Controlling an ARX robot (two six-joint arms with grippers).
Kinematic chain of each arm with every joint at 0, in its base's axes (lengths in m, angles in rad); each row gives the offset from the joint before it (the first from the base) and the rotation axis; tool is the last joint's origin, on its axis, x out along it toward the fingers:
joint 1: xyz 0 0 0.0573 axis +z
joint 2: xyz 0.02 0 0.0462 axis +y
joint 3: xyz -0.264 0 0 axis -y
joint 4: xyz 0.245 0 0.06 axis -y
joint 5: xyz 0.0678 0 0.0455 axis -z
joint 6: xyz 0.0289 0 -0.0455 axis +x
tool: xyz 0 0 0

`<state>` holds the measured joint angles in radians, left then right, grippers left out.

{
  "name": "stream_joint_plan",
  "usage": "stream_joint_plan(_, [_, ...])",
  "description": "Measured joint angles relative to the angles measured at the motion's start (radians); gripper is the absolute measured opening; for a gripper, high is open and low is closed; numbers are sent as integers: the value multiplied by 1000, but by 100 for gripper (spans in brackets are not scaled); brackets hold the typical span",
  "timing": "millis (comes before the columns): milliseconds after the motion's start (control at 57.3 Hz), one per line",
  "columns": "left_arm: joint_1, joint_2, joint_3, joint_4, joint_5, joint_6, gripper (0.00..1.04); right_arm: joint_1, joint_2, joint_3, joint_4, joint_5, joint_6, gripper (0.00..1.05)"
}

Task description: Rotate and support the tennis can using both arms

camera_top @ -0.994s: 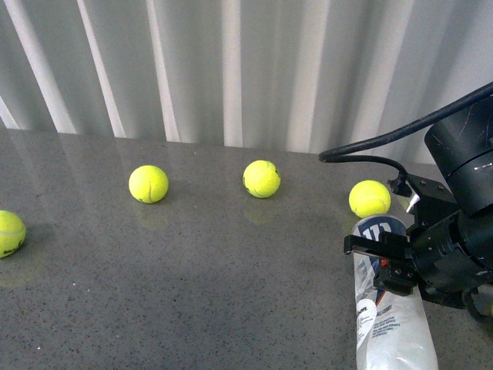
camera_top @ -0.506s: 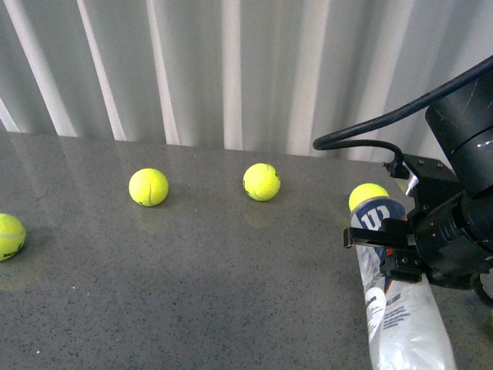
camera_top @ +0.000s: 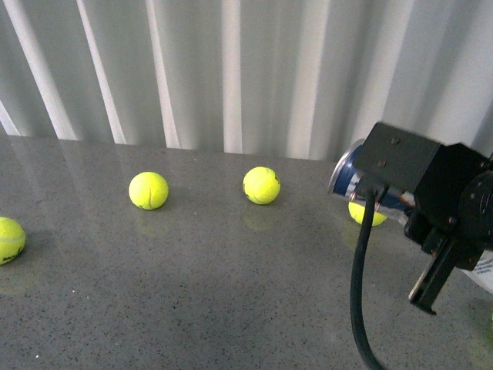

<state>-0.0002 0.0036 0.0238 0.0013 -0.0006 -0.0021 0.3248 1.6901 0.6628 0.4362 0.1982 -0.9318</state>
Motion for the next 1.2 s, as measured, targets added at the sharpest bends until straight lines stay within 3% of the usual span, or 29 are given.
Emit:
stream_joint_plan(192, [0, 0, 0, 0, 0, 0, 98, 48, 73, -44, 153, -91, -214, 12])
stream_joint_plan(366, [0, 0, 0, 0, 0, 0, 98, 129, 124, -19, 152, -194, -171, 12])
stream_joint_plan(628, [0, 0, 0, 0, 0, 0, 98, 245, 293, 131, 124, -227, -109, 10])
stream_joint_plan(890, [0, 0, 0, 0, 0, 0, 98, 266, 382, 268, 5, -231, -89, 8])
stream_joint_plan(1204, [0, 0, 0, 0, 0, 0, 98, 266, 402, 290, -70, -241, -85, 5])
